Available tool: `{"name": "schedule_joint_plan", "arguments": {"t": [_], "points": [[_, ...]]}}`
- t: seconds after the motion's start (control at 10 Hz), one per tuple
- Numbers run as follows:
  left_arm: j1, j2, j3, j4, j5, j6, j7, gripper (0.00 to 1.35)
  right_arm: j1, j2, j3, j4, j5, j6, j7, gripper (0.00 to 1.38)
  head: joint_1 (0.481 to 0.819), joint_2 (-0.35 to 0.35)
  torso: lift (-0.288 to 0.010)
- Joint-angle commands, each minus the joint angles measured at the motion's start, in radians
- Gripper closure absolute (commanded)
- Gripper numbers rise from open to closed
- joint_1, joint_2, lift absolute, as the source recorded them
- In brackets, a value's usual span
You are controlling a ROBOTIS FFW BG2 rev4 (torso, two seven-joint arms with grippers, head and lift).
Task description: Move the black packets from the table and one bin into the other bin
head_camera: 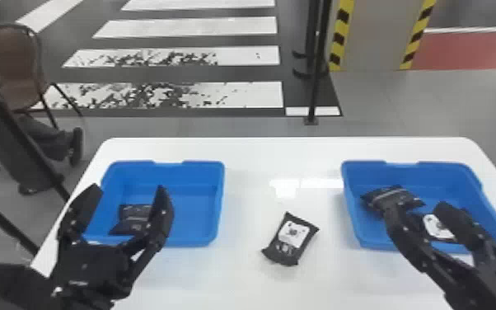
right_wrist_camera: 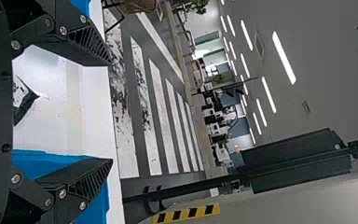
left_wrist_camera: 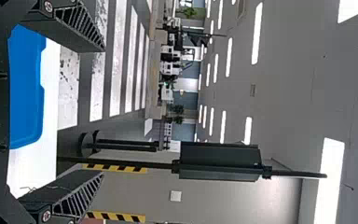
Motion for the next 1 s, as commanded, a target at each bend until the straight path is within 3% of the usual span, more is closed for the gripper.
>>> {"name": "schedule_joint_plan", "arguments": {"t": [0.0,0.5,0.9], "points": [[0.0,0.0,0.0,0.0,-0.002,0.002,0.0,0.1,-0.007,0.0,0.0,0.007,0.0,0.001,0.0,0.31,0.695,0.071,-0.11],[-0.003,0.0,-0.002,0.0,-0.002,0.002,0.0,0.1,-0.206,-0.02,0.024,0.147,-0.002,0.064,0.077,0.31,0.695,0.07,-0.11],[-0.005,-0.002,-0.006,0.0,-0.002,0.002,0.0,0.1,-0.42,-0.048,0.134,0.331,0.03,0.251,0.207,0.31,0.695,0.13,-0.11]]}}
